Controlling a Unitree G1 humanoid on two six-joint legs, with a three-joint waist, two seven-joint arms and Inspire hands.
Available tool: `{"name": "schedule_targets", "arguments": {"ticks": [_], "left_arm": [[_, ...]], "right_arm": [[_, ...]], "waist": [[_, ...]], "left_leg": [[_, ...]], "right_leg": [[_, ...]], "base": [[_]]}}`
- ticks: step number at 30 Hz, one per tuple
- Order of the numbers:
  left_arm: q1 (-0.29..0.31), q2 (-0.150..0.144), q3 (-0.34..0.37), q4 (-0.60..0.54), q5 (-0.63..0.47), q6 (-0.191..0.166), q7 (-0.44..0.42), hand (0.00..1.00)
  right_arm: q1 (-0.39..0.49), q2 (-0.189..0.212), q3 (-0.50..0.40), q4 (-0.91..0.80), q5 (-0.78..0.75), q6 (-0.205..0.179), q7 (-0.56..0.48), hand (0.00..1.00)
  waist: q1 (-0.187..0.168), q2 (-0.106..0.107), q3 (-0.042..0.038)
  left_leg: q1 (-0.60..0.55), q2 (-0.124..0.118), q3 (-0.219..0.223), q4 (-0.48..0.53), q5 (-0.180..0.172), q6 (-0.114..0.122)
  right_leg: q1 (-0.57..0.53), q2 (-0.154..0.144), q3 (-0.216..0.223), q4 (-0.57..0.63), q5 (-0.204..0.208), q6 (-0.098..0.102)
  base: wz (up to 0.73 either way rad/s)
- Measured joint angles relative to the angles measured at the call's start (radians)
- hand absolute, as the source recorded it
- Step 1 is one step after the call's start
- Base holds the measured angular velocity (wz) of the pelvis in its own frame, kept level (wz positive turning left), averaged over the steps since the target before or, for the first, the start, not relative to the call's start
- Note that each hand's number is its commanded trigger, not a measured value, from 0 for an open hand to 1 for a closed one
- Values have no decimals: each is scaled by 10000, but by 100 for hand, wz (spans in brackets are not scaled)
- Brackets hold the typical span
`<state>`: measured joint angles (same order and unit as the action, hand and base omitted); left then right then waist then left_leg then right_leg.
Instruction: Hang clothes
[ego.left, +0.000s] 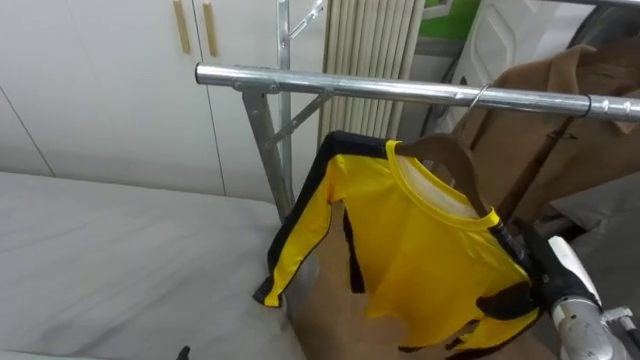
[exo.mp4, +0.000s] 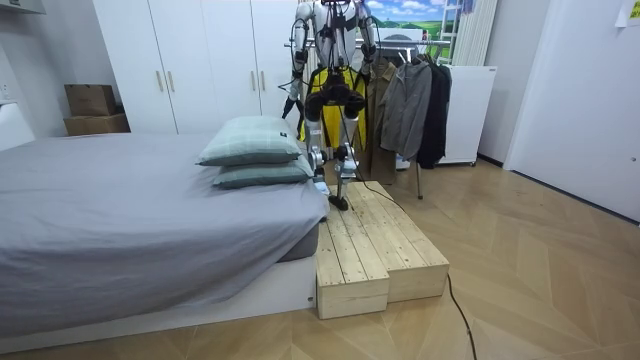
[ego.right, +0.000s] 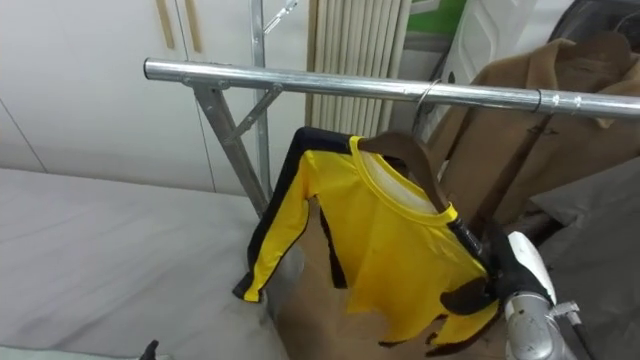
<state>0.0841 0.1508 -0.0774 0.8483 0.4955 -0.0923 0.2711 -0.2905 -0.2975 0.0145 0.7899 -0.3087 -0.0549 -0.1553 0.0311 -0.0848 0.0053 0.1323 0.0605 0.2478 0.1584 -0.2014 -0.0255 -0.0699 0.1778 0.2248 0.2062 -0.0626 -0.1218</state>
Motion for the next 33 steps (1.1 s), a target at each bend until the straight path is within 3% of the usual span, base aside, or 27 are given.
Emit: {"name": "schedule_targets", "arguments": {"ticks": [13,15,21,24,33], "left_arm": [[2,11,-32,218,-42,-40,52,0],[20,-15,-32,401,-59,-147,214,0],[219,-114,-32,524,-55,-270,330,0],[253,-63,-30,530,-57,-324,330,0],[481,37,-245,935,-345,-691,712,0]], "right_arm": [[12,73,1,-528,1015,-233,-534,0],[74,119,-22,-679,1287,-405,-579,0],[1302,196,-86,-1891,2578,-671,-1394,0],[1765,201,-76,-2077,3185,-671,-1739,0],[2499,325,420,-1608,3337,-976,-2080,0]], "waist": [[-123,85,45],[-249,113,52],[-241,335,-3],[-242,421,28],[-463,440,34]], "left_leg": [[16,1,9,-4,0,0],[34,1,30,-6,0,0],[75,-6,151,-90,0,0],[93,-5,210,-141,0,0],[146,10,214,-140,0,0]], "right_leg": [[29,-4,-10,-1,5,-6],[26,0,-2,-7,5,-5],[-4,56,201,-11,-4,8],[-30,86,257,-1,-10,8],[-21,162,457,131,-31,-20]], "base": [[0],[0],[-9],[-8],[-6]]}}
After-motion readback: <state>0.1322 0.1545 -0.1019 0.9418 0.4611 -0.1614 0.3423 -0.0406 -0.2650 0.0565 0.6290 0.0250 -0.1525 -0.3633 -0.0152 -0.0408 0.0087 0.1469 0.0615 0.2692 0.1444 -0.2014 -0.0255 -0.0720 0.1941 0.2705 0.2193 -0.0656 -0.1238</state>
